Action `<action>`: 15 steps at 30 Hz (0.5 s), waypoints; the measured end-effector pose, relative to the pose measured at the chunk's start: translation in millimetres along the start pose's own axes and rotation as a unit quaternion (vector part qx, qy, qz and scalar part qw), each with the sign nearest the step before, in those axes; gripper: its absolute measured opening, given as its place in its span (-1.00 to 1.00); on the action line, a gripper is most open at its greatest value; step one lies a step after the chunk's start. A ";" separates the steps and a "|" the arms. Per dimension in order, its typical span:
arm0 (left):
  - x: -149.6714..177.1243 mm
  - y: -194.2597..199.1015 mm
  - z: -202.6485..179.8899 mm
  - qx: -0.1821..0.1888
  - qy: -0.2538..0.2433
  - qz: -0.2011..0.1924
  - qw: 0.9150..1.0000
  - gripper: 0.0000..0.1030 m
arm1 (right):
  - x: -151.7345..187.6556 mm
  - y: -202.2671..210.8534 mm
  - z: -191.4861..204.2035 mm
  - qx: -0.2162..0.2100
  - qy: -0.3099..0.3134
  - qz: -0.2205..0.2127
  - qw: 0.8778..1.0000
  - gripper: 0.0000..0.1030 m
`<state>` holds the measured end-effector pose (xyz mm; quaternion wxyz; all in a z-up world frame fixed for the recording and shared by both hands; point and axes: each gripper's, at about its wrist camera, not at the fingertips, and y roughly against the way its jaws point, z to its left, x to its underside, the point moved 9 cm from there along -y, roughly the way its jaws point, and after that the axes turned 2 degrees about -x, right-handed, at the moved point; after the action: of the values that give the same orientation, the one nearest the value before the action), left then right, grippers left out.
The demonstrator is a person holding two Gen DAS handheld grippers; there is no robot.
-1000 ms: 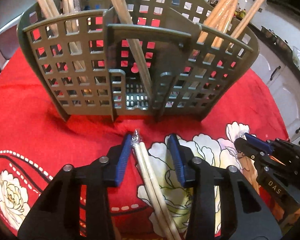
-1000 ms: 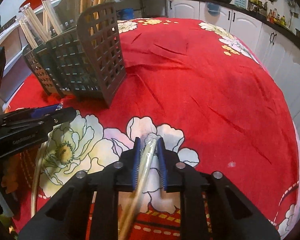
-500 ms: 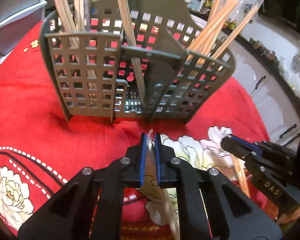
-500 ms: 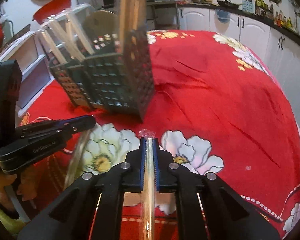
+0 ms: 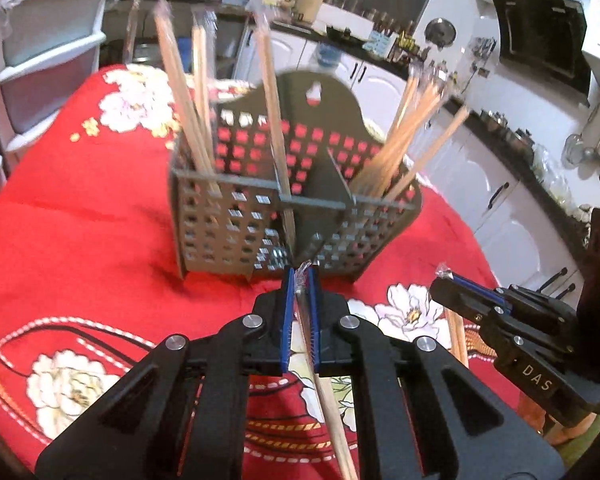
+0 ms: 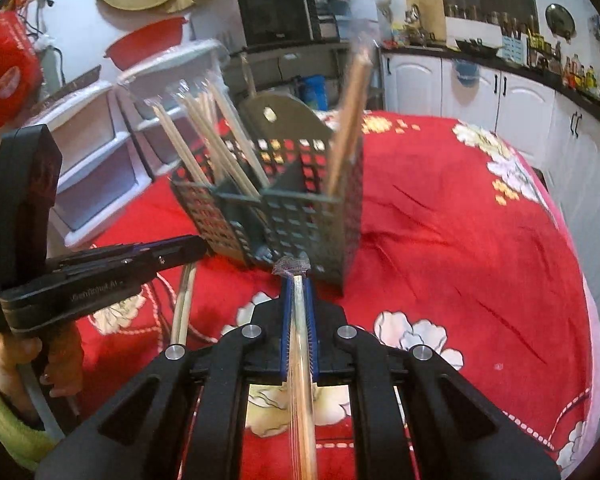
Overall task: Organize utensils
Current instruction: 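Lift both grippers' chopstick pairs up over the grey caddy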
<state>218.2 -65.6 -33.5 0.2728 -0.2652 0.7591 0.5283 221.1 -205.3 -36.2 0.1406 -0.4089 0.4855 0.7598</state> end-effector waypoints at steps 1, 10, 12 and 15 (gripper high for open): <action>-4.1 4.7 0.5 0.000 0.001 -0.007 1.000 -0.96 | -3.3 2.5 2.9 -0.003 0.002 -0.006 1.000 -0.86; -33.3 43.6 11.9 -0.002 0.005 -0.055 0.998 -0.96 | -36.6 26.0 29.7 -0.023 0.016 -0.057 0.998 -0.87; -41.2 52.1 13.5 -0.002 0.005 -0.065 0.998 -0.97 | -44.5 32.0 35.5 -0.027 0.020 -0.070 0.997 -0.87; -54.8 67.4 15.5 -0.003 0.005 -0.084 0.996 -0.97 | -56.8 41.6 42.9 -0.031 0.025 -0.090 0.995 -0.87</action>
<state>212.6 -24.3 44.3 0.3116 -0.3319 0.7337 0.5044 210.4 -178.6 41.1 0.1836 -0.4737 0.4267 0.7483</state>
